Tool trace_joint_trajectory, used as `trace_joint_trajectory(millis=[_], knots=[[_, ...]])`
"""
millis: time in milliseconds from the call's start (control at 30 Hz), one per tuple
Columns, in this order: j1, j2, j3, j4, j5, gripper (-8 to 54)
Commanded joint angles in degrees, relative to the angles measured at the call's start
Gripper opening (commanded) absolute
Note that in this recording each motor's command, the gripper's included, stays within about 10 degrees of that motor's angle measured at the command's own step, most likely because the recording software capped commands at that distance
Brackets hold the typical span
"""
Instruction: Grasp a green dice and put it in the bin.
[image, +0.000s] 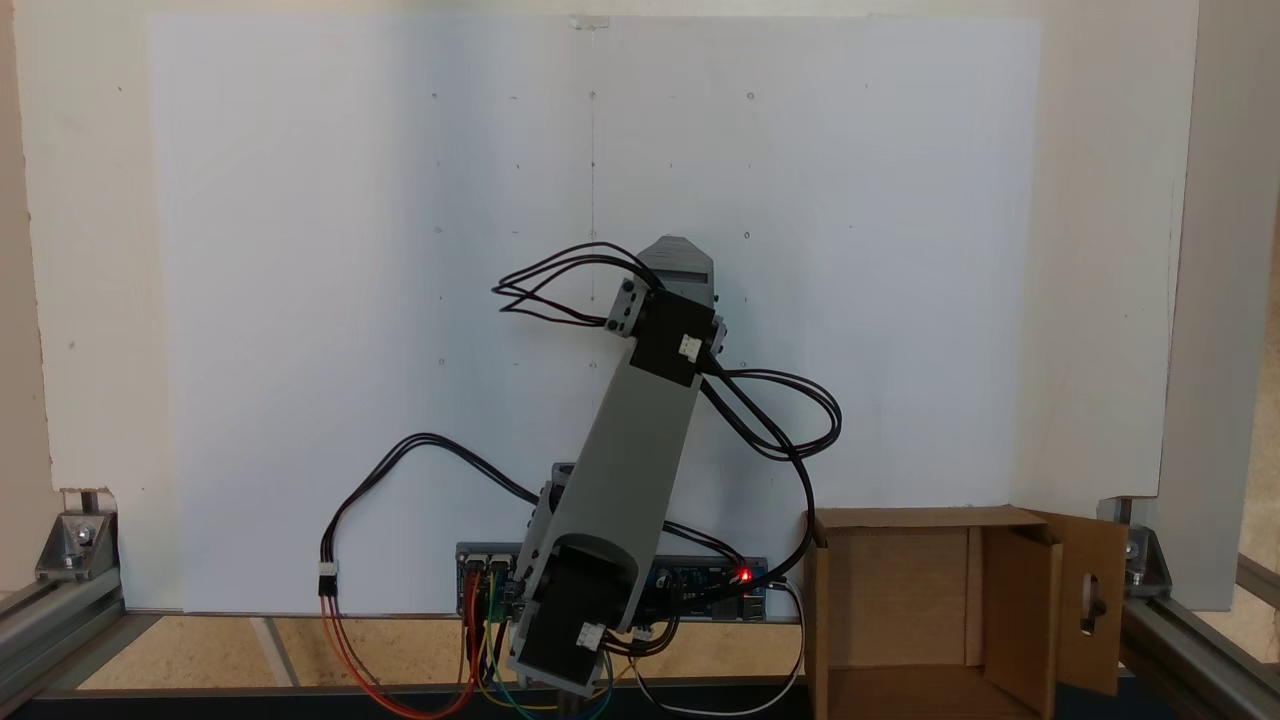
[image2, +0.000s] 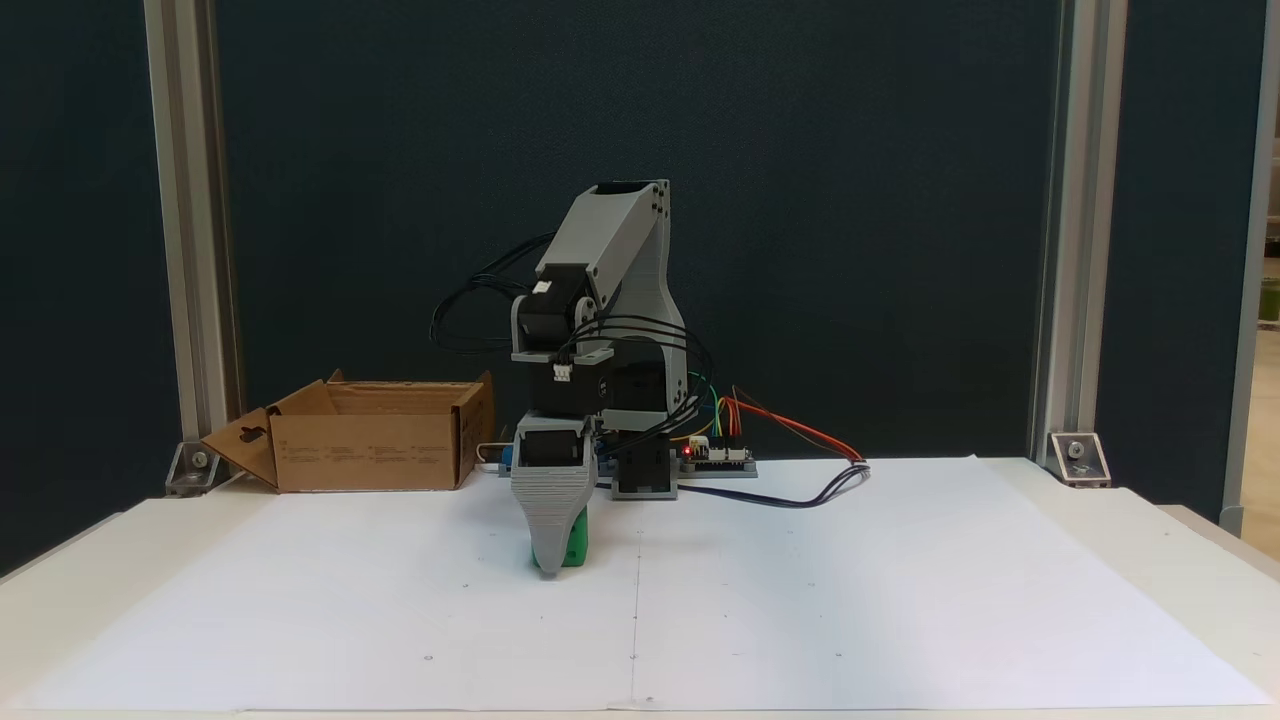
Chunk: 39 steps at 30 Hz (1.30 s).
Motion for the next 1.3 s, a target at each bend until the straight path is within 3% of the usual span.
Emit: trace_joint_trajectory(millis=[0, 233, 467, 900, 1267], knots=[[0.0, 0.1, -0.6, -0.2, 2.5, 33.7], [-0.3, 0.1, 0.3, -0.1, 2.9, 11.5], [-2.0, 6.9, -1.0, 4.8, 6.2, 11.5], [-1.7, 11.6, -43.9, 42.5, 12.9, 11.5], [35.6, 12.8, -48.1, 33.8, 6.2, 11.5]])
